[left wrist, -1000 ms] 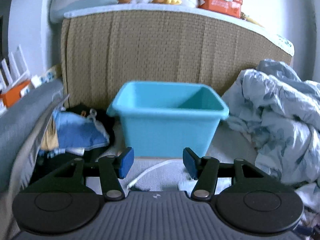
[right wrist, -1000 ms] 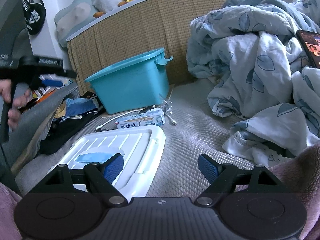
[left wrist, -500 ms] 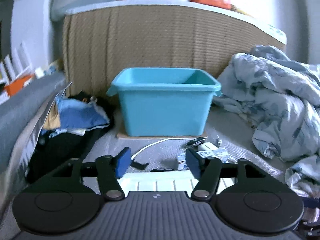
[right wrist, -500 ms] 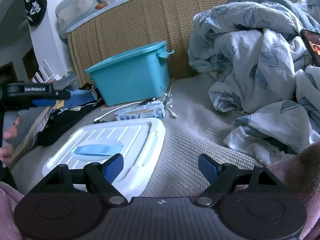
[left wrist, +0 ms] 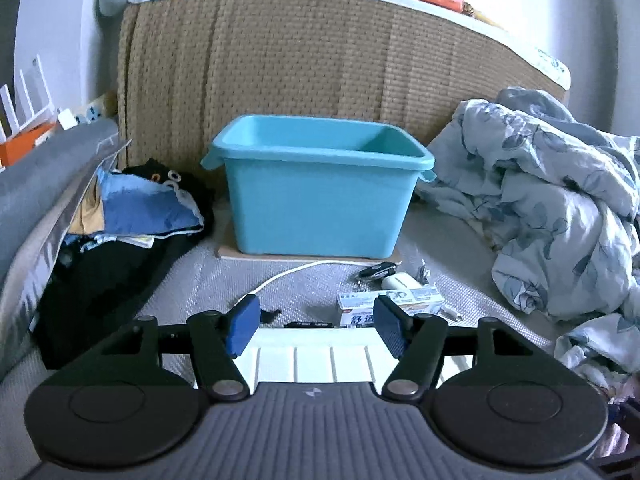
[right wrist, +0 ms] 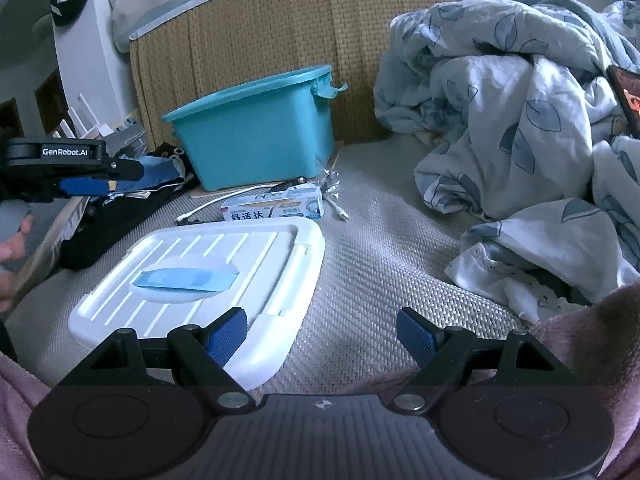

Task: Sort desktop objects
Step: 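Withdraw the left tool from the bin back over the box lid, then move the right tool to the small clear item and close on it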

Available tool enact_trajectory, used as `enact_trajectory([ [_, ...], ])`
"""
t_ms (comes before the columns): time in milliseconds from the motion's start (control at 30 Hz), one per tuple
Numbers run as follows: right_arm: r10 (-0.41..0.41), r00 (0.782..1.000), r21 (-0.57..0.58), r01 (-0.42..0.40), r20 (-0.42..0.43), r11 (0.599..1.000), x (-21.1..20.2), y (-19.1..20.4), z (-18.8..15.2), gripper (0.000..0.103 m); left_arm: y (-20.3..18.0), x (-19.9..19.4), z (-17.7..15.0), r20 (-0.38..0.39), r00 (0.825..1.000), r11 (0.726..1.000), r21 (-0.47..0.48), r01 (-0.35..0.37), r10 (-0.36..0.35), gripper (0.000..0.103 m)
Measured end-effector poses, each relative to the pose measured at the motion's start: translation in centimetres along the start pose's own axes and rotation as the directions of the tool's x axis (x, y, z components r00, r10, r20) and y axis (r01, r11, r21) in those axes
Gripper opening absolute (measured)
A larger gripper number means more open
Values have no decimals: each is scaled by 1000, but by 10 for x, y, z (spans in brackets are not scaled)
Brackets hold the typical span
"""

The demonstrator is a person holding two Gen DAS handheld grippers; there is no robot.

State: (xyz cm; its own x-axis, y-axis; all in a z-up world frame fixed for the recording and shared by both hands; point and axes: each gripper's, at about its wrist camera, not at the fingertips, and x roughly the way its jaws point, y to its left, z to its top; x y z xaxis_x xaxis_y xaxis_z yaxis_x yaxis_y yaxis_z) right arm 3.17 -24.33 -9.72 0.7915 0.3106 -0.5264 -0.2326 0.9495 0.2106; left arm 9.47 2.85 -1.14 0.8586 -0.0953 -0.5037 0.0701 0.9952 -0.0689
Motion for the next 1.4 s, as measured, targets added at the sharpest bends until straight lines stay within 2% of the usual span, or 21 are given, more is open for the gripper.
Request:
enact_trajectory([
  [133,-4,1000,-30,4,-2,1000,-1,6,-1,86,6,2,1,-15,1000,999,-46,16,-17,68],
  [333,-23,999,-7,23,-33,1000,5,4,0,86,9,3,0,-25,1000,999,-46,4,-5,68],
  [600,-38,999,-29,38,-24,999,3,12,6,86,16,3,1,-33,999,996,-94,7,-10,69],
  [767,-45,999,-12,45,2,999,7,12,24,85,17,4,1,-34,999,995,-100,10,-13,69],
  [1000,-63,998,13,63,20,998,33,11,60,77,19,8,0,-50,999,993,-117,12,-18,69],
  [1067,-69,998,1,69,13,998,44,14,68,74,18,10,-1,-54,998,993,-115,12,-18,69],
  [1133,-79,997,-27,79,6,997,56,20,75,68,17,12,-1,-61,998,994,-112,10,-17,69],
  [1333,-109,994,-110,109,5,988,89,34,92,62,19,18,-3,-76,997,993,-119,7,-16,69],
  [1400,-123,992,-103,123,8,987,98,34,100,60,20,19,-3,-81,997,992,-125,6,-16,69],
])
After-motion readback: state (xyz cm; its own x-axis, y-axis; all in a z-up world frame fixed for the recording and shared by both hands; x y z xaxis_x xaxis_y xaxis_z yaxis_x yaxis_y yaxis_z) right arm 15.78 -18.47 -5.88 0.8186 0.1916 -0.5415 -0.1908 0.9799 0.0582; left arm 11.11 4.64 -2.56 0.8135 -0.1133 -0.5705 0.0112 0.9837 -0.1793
